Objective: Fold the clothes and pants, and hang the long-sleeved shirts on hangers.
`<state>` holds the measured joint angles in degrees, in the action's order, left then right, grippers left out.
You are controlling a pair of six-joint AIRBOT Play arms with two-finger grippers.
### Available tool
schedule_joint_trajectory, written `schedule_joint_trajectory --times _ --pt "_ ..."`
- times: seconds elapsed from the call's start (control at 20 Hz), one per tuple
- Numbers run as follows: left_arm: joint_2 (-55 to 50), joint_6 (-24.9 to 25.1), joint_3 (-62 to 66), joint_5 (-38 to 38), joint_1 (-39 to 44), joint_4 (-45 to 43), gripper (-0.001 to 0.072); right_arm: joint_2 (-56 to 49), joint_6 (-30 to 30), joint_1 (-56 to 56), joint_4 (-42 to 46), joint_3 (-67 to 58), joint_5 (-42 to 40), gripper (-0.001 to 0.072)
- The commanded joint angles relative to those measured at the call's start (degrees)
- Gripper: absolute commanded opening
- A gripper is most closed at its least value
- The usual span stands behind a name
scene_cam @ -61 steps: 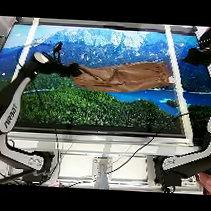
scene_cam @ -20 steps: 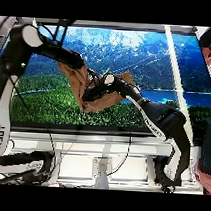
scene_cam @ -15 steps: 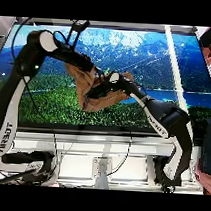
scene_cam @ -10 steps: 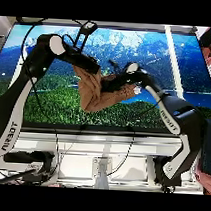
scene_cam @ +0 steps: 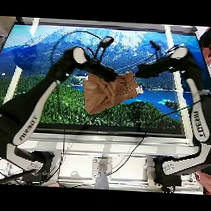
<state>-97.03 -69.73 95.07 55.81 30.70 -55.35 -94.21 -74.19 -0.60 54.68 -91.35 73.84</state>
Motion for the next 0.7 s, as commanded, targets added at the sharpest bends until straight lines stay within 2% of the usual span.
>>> schedule_joint_trajectory --times 0.0,0.05,0.1,0.15,0.2,0.4,0.65 --pt "-5.25 0.33 -0.02 -10.73 4.33 1.88 0.0030 3.26 0.07 -5.64 0.72 -0.02 -0.31 0.0032" --pt "-6.49 0.33 -0.02 -12.55 5.25 1.90 0.0086 3.39 0.07 -6.40 0.79 -0.02 -0.31 0.0032" --pt "-7.63 0.33 -0.02 -13.60 6.16 1.88 0.0320 3.34 0.07 -7.06 0.90 -0.02 -0.33 0.0033" --pt "-8.41 0.33 -0.02 -13.77 6.86 1.90 0.0600 3.32 0.09 -7.45 1.38 -0.02 -0.42 0.0032" --pt "-8.90 0.33 -0.02 -13.75 7.48 1.88 0.0707 3.32 0.09 -7.63 2.01 -0.02 -0.52 0.0033" --pt "-8.20 0.35 0.02 -14.05 7.21 1.84 0.0706 3.32 0.35 -7.74 6.73 -0.02 -3.41 0.0032" --pt "-4.55 0.33 0.02 -12.63 2.12 -0.46 0.0701 2.64 0.74 -7.98 12.48 -0.02 -10.03 0.0031"
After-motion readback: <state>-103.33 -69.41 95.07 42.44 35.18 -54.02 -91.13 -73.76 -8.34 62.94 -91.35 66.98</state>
